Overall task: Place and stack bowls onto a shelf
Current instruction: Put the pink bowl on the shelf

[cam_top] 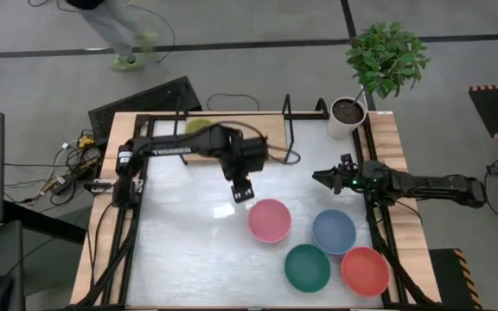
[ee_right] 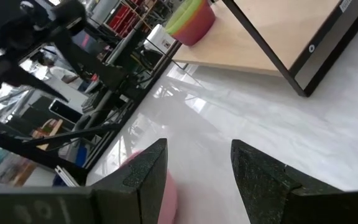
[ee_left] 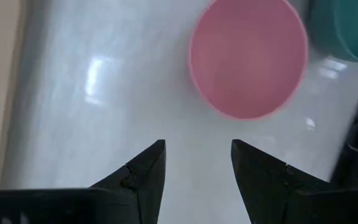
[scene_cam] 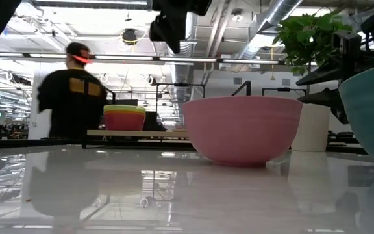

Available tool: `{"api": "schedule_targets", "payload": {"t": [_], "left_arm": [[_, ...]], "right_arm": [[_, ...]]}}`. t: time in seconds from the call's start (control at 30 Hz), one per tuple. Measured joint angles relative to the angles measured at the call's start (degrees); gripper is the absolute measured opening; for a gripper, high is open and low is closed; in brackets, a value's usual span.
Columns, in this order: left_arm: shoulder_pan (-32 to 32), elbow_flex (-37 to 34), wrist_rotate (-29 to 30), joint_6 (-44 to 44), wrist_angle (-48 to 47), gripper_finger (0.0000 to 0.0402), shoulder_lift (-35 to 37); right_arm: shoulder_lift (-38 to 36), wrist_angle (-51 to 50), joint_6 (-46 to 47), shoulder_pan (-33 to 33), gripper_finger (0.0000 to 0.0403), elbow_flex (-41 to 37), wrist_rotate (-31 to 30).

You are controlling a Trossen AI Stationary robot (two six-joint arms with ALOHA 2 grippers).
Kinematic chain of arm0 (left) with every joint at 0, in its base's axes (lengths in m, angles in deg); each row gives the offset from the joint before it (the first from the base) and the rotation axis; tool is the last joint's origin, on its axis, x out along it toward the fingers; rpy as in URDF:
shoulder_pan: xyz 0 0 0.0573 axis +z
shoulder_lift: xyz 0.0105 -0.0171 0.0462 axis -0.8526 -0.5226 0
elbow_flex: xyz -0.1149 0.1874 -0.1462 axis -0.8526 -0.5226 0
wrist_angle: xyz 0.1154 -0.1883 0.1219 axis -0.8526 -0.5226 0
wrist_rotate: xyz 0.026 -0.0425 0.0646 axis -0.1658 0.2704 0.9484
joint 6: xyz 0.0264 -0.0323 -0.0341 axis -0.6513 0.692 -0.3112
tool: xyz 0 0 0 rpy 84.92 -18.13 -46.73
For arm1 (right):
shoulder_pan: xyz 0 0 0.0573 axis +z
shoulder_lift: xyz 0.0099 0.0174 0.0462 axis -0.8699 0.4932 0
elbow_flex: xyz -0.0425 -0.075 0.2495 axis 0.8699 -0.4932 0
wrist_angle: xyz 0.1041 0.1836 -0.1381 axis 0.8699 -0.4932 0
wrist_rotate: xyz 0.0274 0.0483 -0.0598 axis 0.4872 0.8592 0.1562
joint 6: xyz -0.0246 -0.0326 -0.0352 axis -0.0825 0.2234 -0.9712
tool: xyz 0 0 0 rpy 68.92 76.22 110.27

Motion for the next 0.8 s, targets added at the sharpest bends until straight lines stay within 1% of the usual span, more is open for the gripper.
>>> {"api": "schedule_targets", "payload": {"t": [0.13,0.3,0.37,0.43,0.53,0.7,0.8], "left_arm": [[-4.6,0.0,9.1,7.1,0.2,0.0167,0.0],[-9.3,0.0,18.8,9.7,1.9,0.0167,0.0],[-10.1,0.0,21.6,11.9,2.7,0.0167,0.0],[-10.3,0.0,22.4,13.2,4.1,0.0167,0.0],[-10.3,-1.5,22.7,13.4,11.3,0.0167,-0.8],[-9.3,-7.9,21.9,12.6,23.3,0.0167,-1.0],[-8.4,-10.7,22.3,13.0,23.5,0.0167,-1.0]], "right_arm": [[0.0,-0.1,-0.6,0.0,0.0203,0.0,0.0],[0.0,-0.7,-0.7,0.0,0.0203,0.1,-0.1],[0.0,-0.8,-0.8,0.0,0.0203,0.1,-0.1],[0.0,-0.8,-0.8,0.0,0.0203,0.1,-0.1],[0.0,-0.8,-0.8,0.0,0.0203,0.1,-0.1],[0.0,-0.8,-0.6,0.0,0.0203,0.1,0.0],[0.0,-0.9,-0.6,0.0,0.0203,0.1,0.0]]}}
